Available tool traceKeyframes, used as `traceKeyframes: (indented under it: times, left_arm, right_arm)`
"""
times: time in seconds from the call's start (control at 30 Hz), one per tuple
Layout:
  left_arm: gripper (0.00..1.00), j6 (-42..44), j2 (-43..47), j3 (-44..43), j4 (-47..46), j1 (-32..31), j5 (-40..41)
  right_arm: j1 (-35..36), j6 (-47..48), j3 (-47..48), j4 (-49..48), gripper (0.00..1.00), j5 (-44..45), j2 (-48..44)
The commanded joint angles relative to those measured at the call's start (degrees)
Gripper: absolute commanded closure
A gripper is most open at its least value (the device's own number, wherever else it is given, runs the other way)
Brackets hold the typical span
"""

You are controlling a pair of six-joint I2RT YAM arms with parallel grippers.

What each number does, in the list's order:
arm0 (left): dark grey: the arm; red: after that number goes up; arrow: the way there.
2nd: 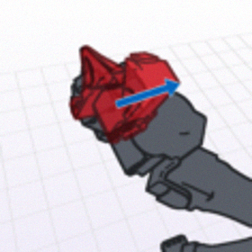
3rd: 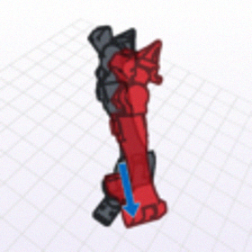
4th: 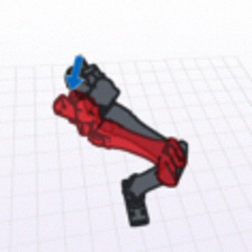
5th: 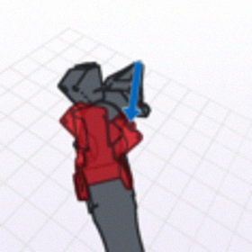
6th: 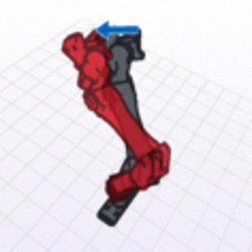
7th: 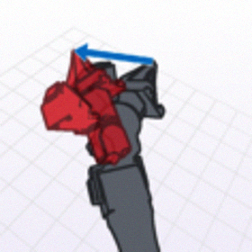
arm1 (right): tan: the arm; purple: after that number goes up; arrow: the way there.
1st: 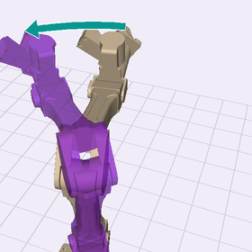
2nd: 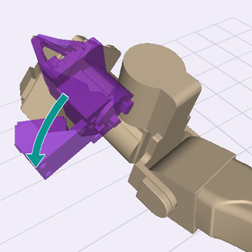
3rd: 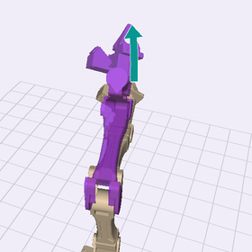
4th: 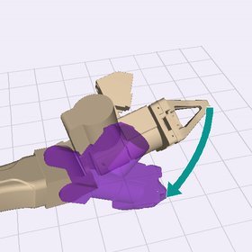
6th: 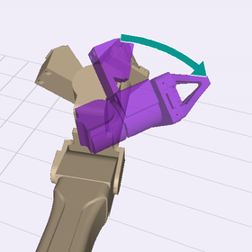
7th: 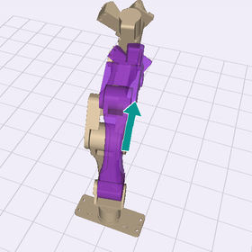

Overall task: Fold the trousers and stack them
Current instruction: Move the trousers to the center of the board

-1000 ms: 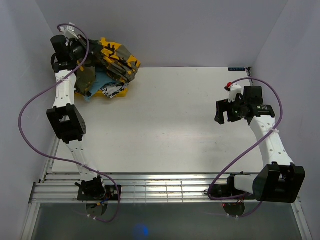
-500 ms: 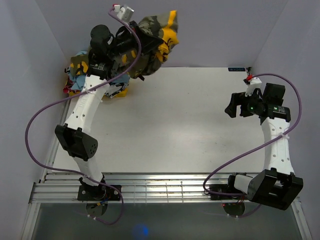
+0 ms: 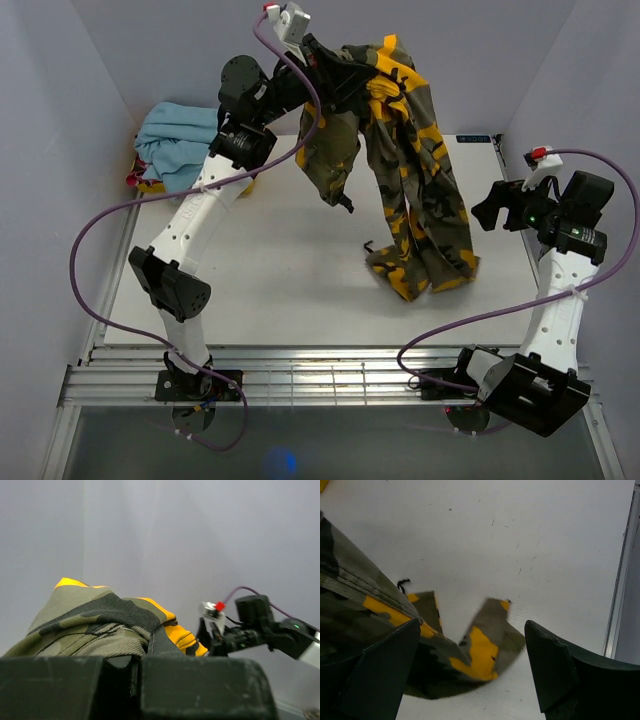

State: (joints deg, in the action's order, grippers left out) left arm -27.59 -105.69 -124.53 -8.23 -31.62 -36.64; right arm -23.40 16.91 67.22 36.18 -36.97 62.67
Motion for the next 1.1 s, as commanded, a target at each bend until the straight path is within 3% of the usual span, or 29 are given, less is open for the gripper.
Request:
traceKeyframes:
  times: [0.0,0.17,0.3,0.47,0.6,0.63,0.7,0.73,0.87,0.97,1.07]
  left_arm:
    - [1.0,3.32,3.46,1.11,-5.66,0.59,12.19]
    - [1.0,11.49,9.79,20.97,-1.27,0.59,26.23]
    - [1.0,14.23,14.54,34.86,2.86,0.59,38.09]
    - [1.0,13.28,21.22,50.49,7.96,0.5,41.3]
    - [0.86,11.42,22.89,54.3,15.51,0.5,42.18]
    - [0.73,11.68,23.16,54.39,18.22,0.59,42.96]
    - [0.58,12.56,23.69,53.18,21.48,1.03,41.93]
    - [0.41,14.22,23.95,52.29,25.24,1.29,40.61]
    - [0.16,18.88,24.92,45.97,36.24,4.62,31.21]
    - [0.08,21.78,25.18,41.83,44.68,11.9,26.38]
    - [0.05,25.65,25.09,40.68,52.16,21.49,18.82]
  right_arm:
    - [-0.6,0.05,-1.56,-4.89,0.1,-4.86,-2.73]
    - [-0.51,5.32,-4.37,-4.28,0.1,-11.97,-4.84]
    - [-0.51,13.22,-6.4,0.63,0.1,-11.99,-3.88]
    - [1.24,29.03,-6.13,12.4,0.1,-5.07,2.27]
    - [3.36,31.61,-10.7,10.77,0.1,2.85,3.86]
    - [3.53,31.87,-11.75,9.44,0.1,4.44,3.51]
    - [3.62,33.36,-13.87,7.24,0.1,8.99,3.51]
    - [3.62,33.72,-14.05,6.36,0.1,10.33,3.85]
    - [3.8,39.59,-11.68,13.98,0.1,11.93,5.96]
    - [5.55,41.02,-10.0,19.87,0.1,9.99,6.5]
    - [11.69,37.0,-13.42,17.89,0.1,12.43,4.75]
